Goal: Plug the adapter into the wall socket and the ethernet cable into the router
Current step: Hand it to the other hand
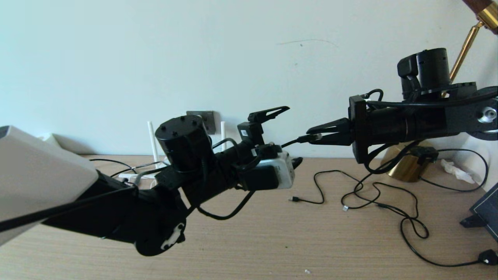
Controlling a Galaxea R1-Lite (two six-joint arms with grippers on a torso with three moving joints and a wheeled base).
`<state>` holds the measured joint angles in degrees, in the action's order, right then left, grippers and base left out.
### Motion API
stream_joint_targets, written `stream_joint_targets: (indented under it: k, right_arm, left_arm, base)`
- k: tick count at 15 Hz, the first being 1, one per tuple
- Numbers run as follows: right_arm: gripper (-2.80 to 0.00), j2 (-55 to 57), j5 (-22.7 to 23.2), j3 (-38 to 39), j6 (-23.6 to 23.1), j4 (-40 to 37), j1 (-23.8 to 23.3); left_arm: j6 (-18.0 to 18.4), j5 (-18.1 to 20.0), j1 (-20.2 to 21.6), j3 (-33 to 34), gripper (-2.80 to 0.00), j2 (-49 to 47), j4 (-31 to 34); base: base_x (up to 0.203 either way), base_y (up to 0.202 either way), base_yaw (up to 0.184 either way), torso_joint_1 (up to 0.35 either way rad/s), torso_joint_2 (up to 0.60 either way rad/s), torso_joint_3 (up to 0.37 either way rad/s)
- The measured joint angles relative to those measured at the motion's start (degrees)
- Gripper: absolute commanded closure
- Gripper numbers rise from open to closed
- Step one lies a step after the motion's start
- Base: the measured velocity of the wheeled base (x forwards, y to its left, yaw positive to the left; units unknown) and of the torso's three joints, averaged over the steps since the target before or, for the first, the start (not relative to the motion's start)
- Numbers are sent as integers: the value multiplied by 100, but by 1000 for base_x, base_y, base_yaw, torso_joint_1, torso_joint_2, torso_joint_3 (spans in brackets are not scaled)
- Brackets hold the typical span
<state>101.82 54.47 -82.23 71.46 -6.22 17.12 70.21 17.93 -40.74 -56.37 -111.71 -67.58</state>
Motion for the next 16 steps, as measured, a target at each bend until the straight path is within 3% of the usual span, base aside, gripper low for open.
stream_joint_targets:
  k: [11, 12, 16]
  right_arm:
    - [0, -9, 2, 6, 0, 11, 24]
    - [0, -6, 4, 6, 1, 11, 24]
    - [0, -2, -1, 4, -3, 18, 29]
  left_arm:
    - [-17, 6, -57, -13, -280, -2, -33]
    - [-17, 9, -57, -13, 0, -6, -51]
    - [-38, 1, -71, 1, 0, -11, -60]
  base:
    - [0, 0, 0, 0, 0, 0]
    - [0, 0, 0, 0, 0, 0]
    - [0, 0, 0, 0, 0, 0]
